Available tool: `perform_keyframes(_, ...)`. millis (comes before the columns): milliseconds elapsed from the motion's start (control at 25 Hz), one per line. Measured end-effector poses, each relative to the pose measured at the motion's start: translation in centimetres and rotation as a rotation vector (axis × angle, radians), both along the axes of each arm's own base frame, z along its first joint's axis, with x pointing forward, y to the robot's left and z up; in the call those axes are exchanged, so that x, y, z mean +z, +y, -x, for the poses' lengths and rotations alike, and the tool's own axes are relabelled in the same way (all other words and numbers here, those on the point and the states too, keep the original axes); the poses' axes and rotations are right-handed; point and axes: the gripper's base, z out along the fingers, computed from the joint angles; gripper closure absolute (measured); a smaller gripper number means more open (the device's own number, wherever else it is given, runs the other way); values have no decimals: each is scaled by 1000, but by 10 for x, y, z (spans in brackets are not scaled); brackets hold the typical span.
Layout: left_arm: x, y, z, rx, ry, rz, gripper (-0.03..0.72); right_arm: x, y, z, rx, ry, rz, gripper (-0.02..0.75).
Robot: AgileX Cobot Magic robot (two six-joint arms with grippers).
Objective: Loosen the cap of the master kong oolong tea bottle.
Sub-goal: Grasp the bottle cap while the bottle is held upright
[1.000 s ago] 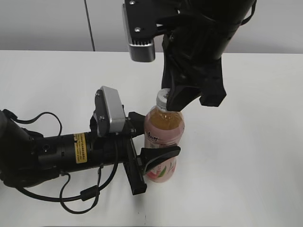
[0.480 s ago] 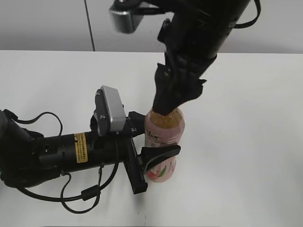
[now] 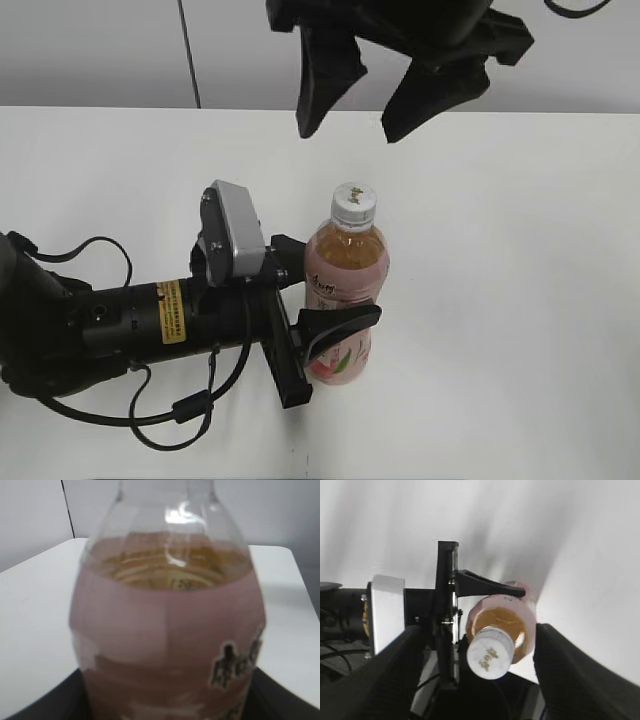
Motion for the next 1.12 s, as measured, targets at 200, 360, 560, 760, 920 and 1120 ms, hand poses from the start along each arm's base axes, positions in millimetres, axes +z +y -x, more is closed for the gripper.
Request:
perform_keyframes(200, 0, 0, -1, 8, 2, 0, 295, -1, 3, 3, -124, 86, -55, 213)
perform_keyframes(360, 0, 0, -1, 13, 2, 1, 295, -14, 1, 5, -155, 132, -28, 213)
perform_keyframes(560, 0, 0, -1, 16, 3, 1, 295, -31, -2, 8, -169, 179, 13, 214)
perform_keyframes(760, 0, 0, -1, 17, 3, 1, 295, -33, -2, 8, -171, 182, 17, 227)
perform_keyframes(920, 0, 0, -1, 17, 3, 1, 295, -43, 2, 3, -173, 202, 40, 230)
perform_keyframes(1120, 0, 0, -1, 17, 3, 1, 295, -49, 4, 1, -175, 214, 52, 242)
